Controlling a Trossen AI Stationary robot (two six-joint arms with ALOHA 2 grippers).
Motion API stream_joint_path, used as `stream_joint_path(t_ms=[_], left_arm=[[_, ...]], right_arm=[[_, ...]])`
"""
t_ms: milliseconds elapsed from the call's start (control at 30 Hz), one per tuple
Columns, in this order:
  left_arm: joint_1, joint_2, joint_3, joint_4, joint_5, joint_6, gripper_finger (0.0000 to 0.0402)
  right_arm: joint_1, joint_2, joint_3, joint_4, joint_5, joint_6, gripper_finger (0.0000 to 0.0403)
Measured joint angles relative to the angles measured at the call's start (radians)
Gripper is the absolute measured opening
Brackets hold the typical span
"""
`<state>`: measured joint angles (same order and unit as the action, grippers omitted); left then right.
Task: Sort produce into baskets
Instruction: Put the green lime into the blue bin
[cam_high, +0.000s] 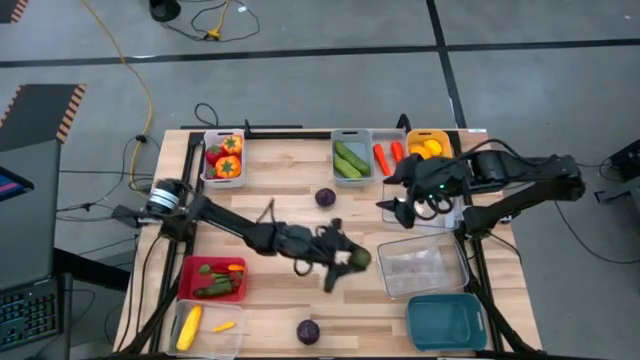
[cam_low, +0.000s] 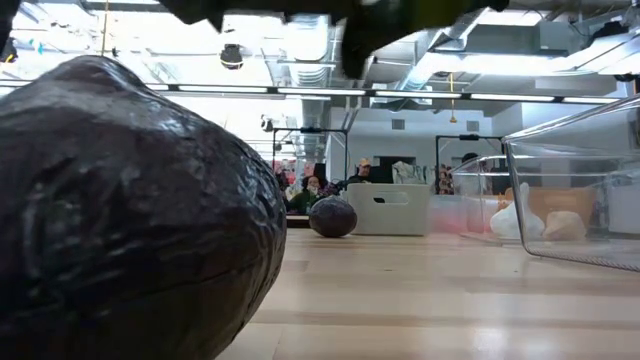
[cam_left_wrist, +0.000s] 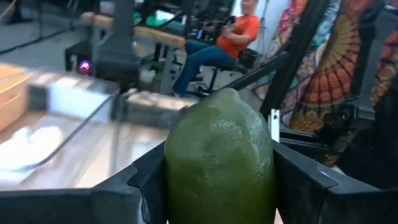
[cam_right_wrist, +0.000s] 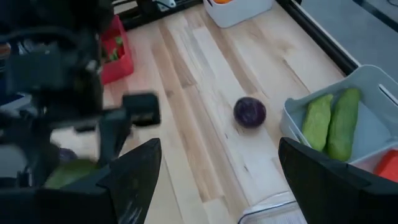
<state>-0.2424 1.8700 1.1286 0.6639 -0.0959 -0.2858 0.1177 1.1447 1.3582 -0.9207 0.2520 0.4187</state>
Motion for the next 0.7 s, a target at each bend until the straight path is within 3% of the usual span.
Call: stream_joint_path(t_ms=[333,700], left_arm=[[-0.073,0.362,0.523,-0.126,0.005,0.117,0.0208],[-0.098,0.742,1.111,-0.357,0.011,0.136,0.0208]], right_arm=[[0.000,-0.005,0.000,-0.003,-0.002,0.000,0.0350],[0.000,-0.004,0.000,-0.005,-0.003,0.001,0.0350]])
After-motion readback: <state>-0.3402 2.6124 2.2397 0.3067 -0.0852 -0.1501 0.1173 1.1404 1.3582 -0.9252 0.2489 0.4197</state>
